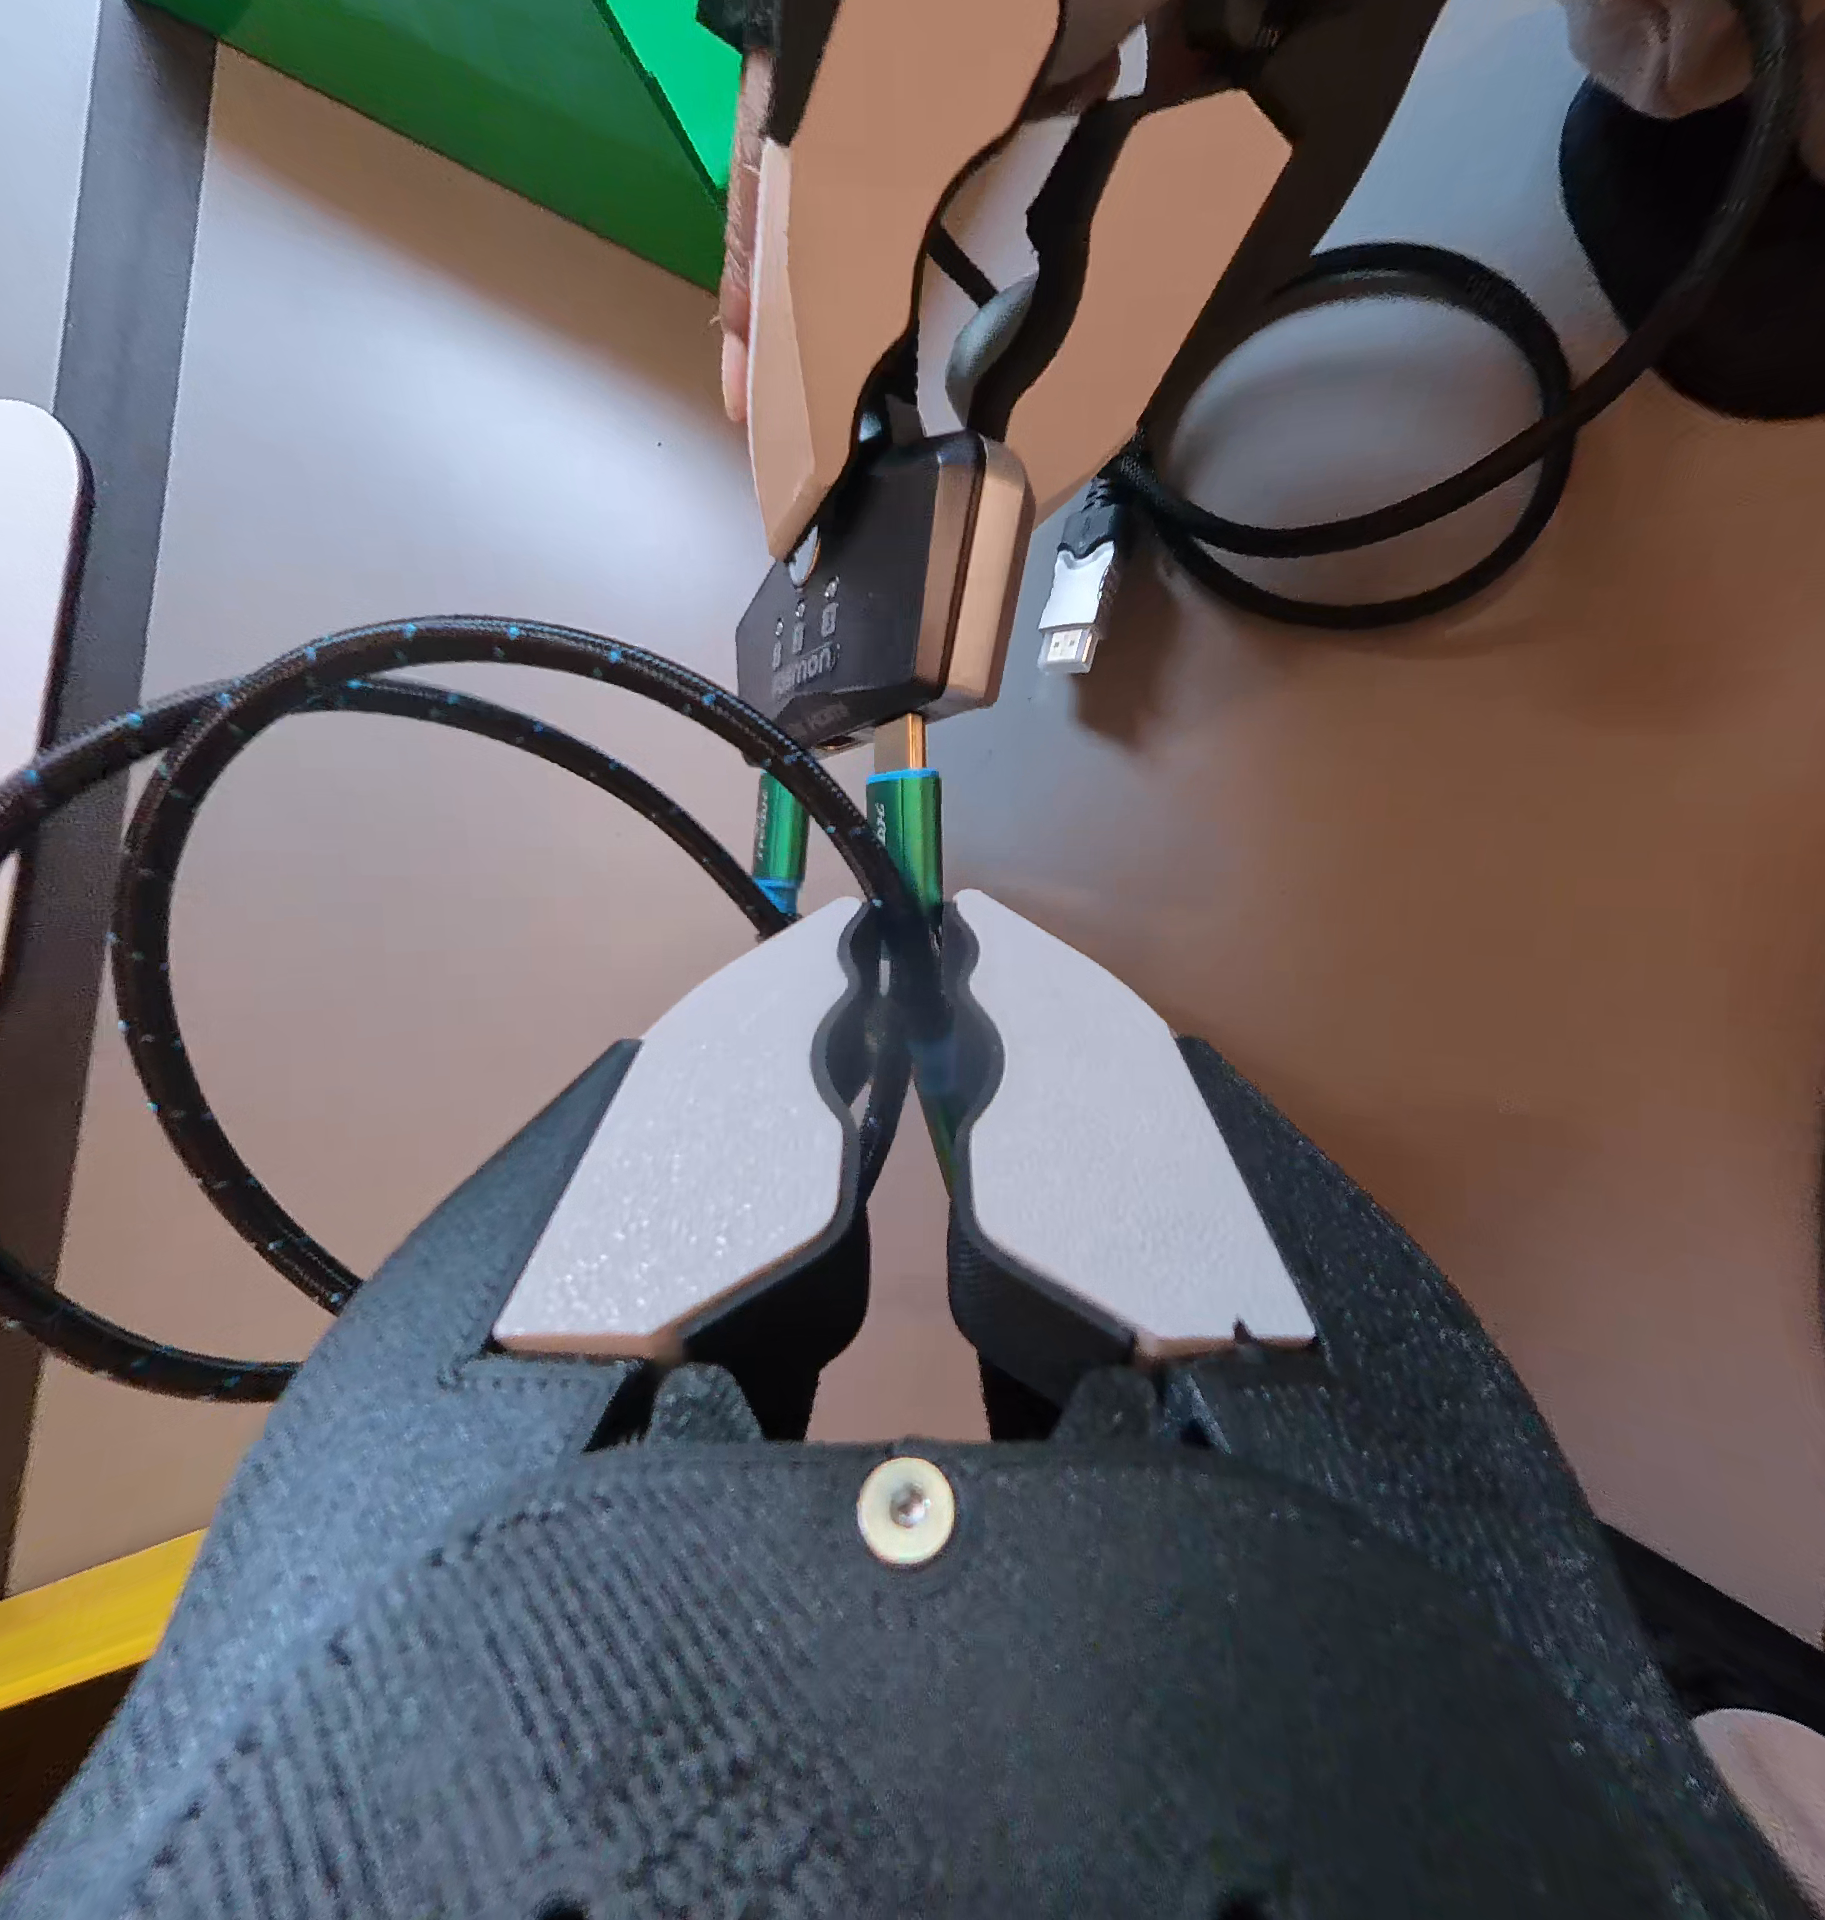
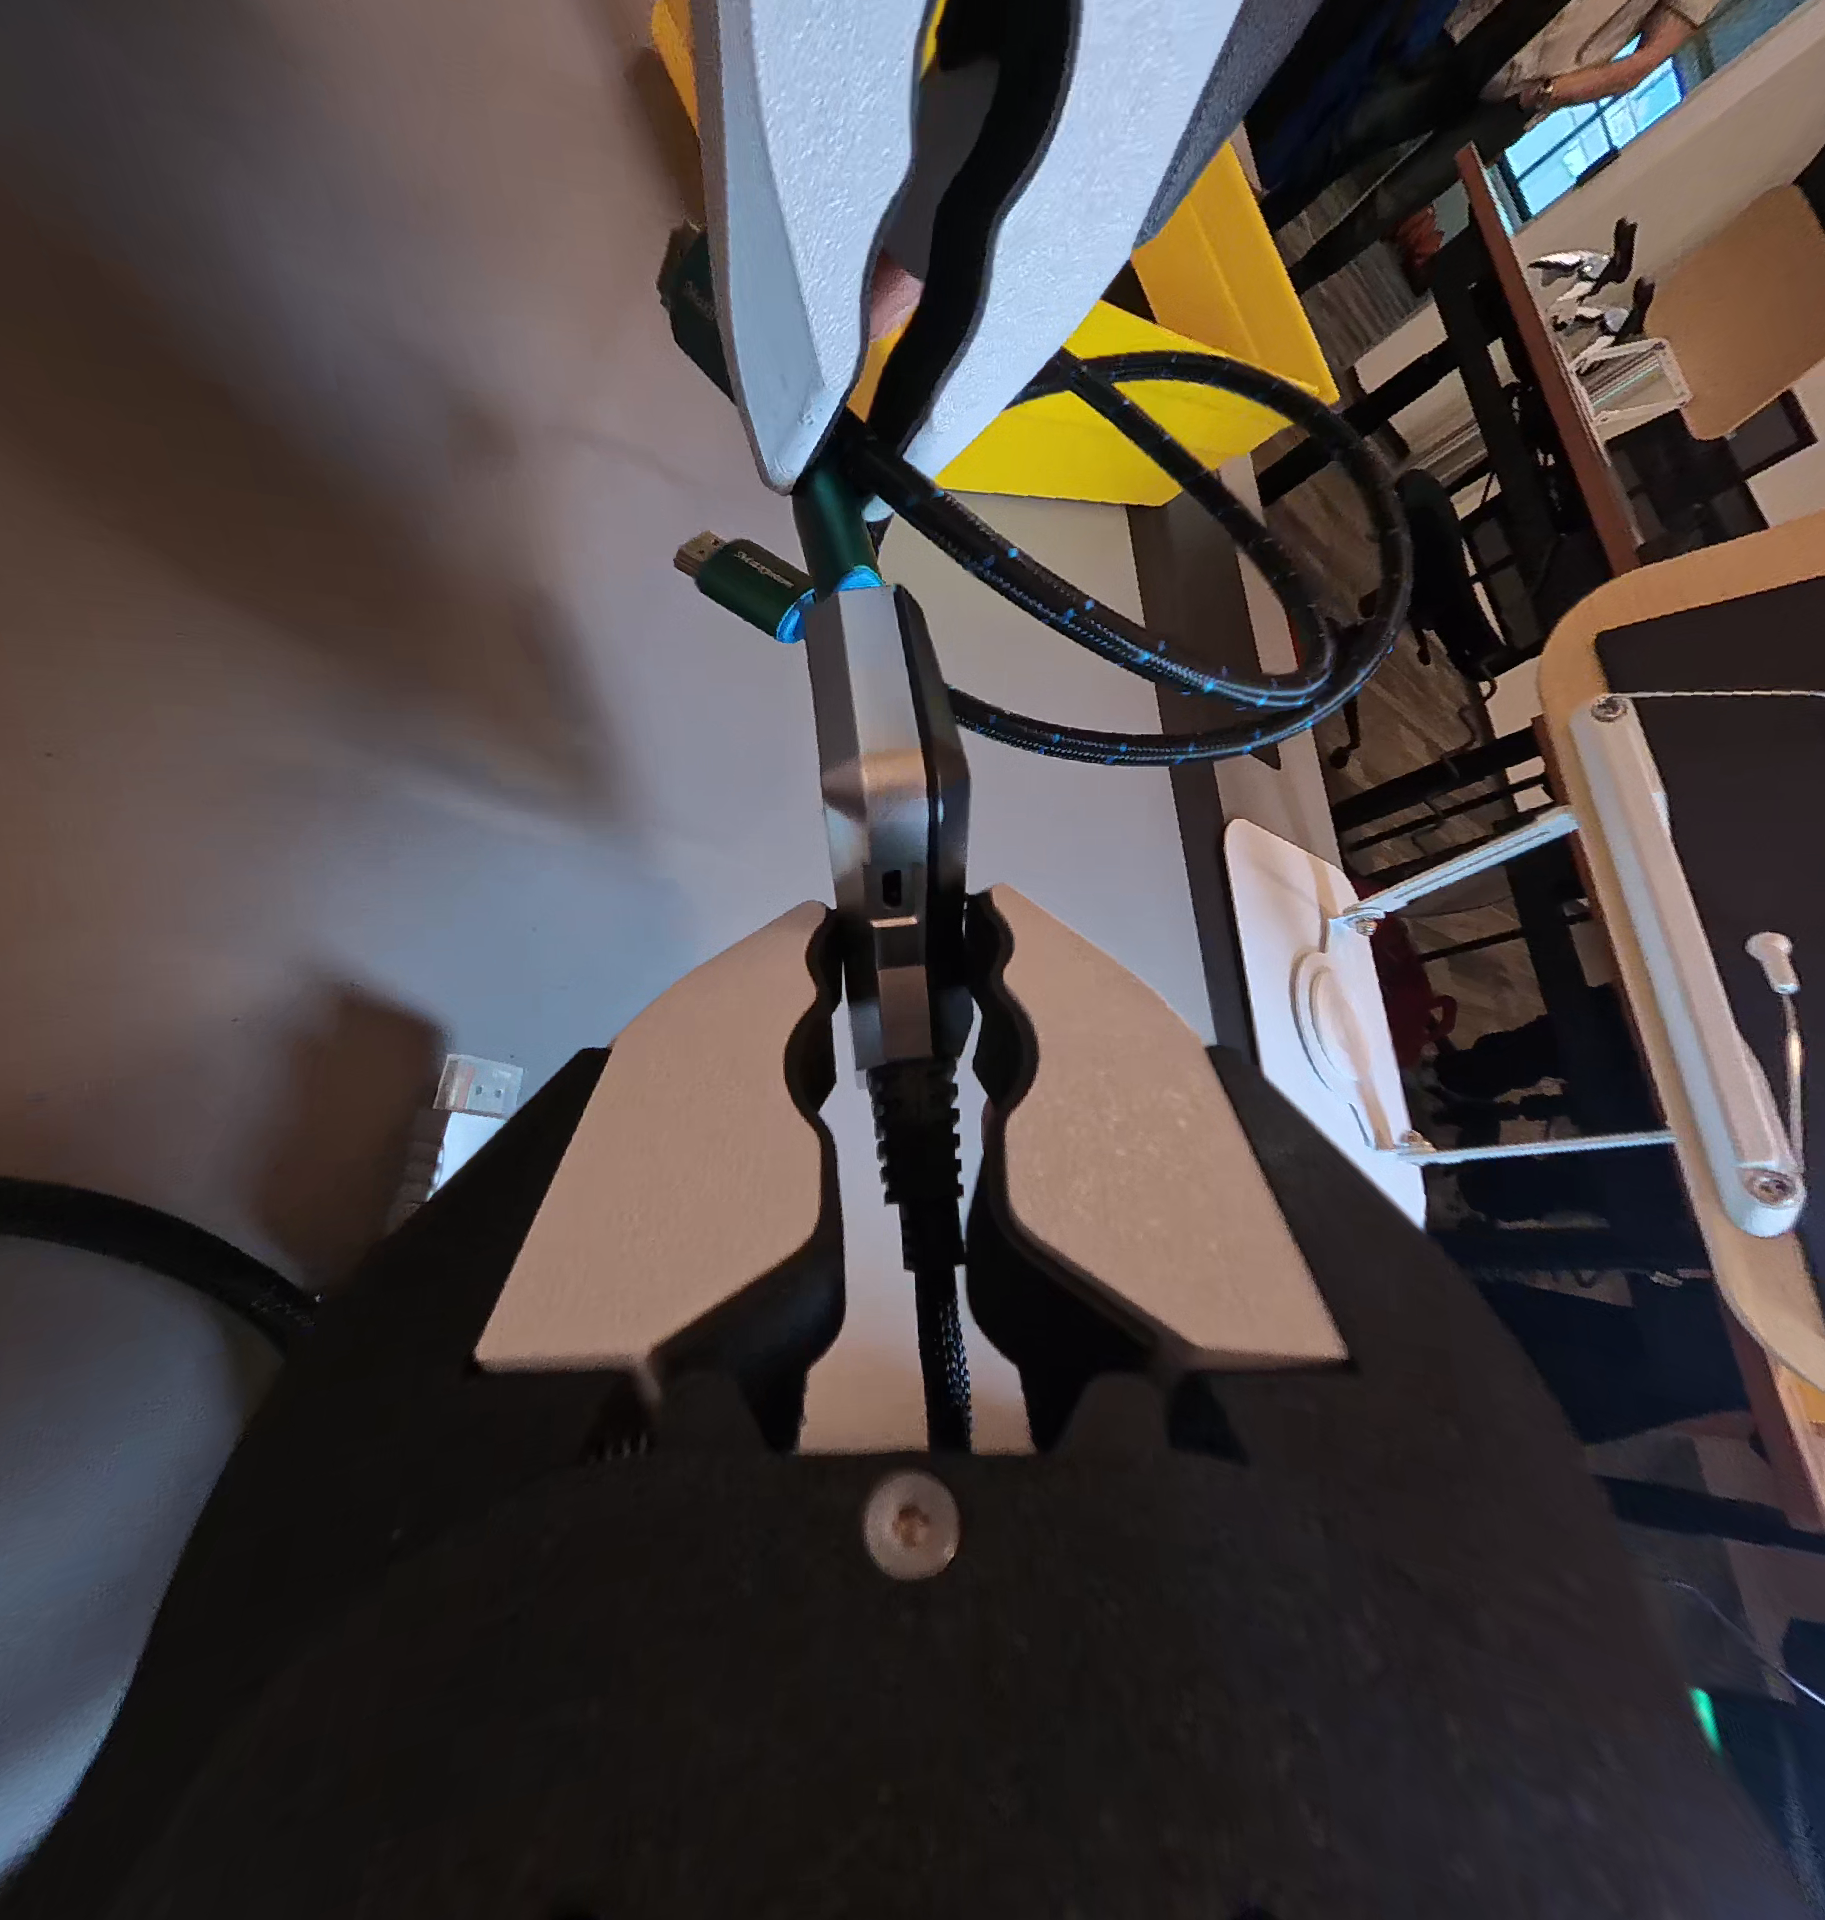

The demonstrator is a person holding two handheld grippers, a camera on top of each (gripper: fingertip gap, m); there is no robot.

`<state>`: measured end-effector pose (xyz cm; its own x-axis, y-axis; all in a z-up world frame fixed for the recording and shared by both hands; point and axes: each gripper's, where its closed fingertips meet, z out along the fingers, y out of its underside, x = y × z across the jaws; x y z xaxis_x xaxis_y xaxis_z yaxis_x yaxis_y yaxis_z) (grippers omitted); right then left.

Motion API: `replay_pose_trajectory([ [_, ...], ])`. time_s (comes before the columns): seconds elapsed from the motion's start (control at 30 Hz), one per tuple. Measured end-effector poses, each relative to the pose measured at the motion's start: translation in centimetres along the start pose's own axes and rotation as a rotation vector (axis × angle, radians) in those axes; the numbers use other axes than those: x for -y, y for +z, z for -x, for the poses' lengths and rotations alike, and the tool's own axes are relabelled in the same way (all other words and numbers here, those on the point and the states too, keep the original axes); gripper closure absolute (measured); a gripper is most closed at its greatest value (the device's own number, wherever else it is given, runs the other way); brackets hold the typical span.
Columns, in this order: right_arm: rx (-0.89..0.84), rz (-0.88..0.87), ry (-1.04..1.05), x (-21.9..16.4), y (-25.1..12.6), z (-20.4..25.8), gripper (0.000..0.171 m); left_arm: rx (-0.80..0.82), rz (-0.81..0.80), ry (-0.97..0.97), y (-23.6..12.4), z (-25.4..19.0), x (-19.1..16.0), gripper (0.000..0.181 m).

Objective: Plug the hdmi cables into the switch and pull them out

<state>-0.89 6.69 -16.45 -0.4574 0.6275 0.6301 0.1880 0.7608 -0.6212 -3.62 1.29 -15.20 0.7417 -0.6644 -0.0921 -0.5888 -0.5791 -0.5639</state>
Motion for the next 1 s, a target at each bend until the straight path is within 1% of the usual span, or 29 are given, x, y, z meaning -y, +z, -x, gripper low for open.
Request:
replay_pose_trajectory([
  [0.13, -0.042, 0.055, -0.096, -0.1, 0.2, -0.2, 0.149, -0.071, -0.039, -0.059, 0.1, 0.0, -0.1, 0.170],
  [0.23, -0.050, 0.092, -0.149, -0.3, 0.5, 0.0, 0.149, -0.097, -0.024, -0.072, 0.6, 0.0, -0.6, 0.170],
  [0.37, -0.024, 0.080, -0.114, -0.5, 0.7, 0.3, 0.149, -0.066, 0.032, -0.042, 1.2, 0.0, -1.1, 0.170],
  [0.43, -0.013, 0.082, -0.103, -0.6, 0.9, 0.4, 0.149, -0.016, 0.073, -0.012, 1.3, 0.2, -1.3, 0.170],
  [0.53, 0.021, 0.094, -0.099, -0.8, 1.1, 1.0, 0.148, 0.048, 0.138, 0.064, 1.4, -0.1, -1.5, 0.170],
  [0.6, 0.030, 0.091, -0.087, -0.8, 1.0, 1.2, 0.148, 0.079, 0.151, 0.115, 1.3, -0.3, -1.3, 0.170],
  [0.73, 0.044, 0.034, -0.031, -0.3, 0.4, 1.0, 0.148, 0.063, 0.067, 0.155, 0.5, -0.5, -0.1, 0.170],
  [0.9, 0.103, -0.073, 0.083, 0.9, -0.4, 1.1, 0.148, -0.044, -0.084, 0.153, -0.8, -1.2, 1.0, 0.170],
  [1.0, 0.139, -0.130, 0.149, 1.5, -0.9, 1.1, 0.148, -0.135, -0.185, 0.130, -1.6, -2.0, 2.0, 0.170],
])
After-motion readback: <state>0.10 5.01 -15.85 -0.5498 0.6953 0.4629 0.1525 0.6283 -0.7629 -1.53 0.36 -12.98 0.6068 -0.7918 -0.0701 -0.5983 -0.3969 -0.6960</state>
